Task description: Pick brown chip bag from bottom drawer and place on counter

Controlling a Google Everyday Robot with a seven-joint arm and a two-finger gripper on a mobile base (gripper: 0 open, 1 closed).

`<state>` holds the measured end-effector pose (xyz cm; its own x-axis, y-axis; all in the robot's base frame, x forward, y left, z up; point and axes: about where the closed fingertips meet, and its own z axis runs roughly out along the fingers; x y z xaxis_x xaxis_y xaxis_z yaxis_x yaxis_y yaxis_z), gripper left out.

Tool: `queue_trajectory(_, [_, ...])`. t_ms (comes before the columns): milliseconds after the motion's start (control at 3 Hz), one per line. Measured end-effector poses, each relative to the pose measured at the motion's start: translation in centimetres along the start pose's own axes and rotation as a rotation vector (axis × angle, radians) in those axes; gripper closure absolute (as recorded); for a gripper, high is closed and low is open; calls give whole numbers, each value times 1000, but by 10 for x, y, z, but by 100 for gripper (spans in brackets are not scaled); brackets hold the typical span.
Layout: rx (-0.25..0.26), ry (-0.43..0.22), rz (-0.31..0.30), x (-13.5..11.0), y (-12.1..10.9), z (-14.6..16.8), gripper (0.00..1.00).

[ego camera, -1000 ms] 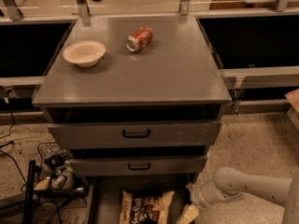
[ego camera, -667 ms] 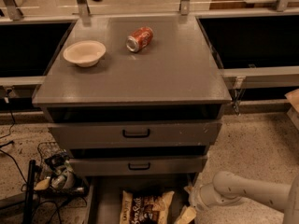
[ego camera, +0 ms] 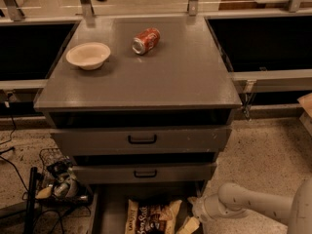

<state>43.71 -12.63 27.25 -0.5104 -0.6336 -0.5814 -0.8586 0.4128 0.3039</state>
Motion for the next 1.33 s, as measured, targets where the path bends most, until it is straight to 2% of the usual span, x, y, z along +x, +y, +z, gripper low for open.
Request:
queue_trajectory(667, [-49,-68,16,-2,-5,28,0])
queue_trajectory(1000, [-49,-74,19,-3,-6,32,0])
queue_trajectory(1333, [-64,-111,15,-15,-14,61,0])
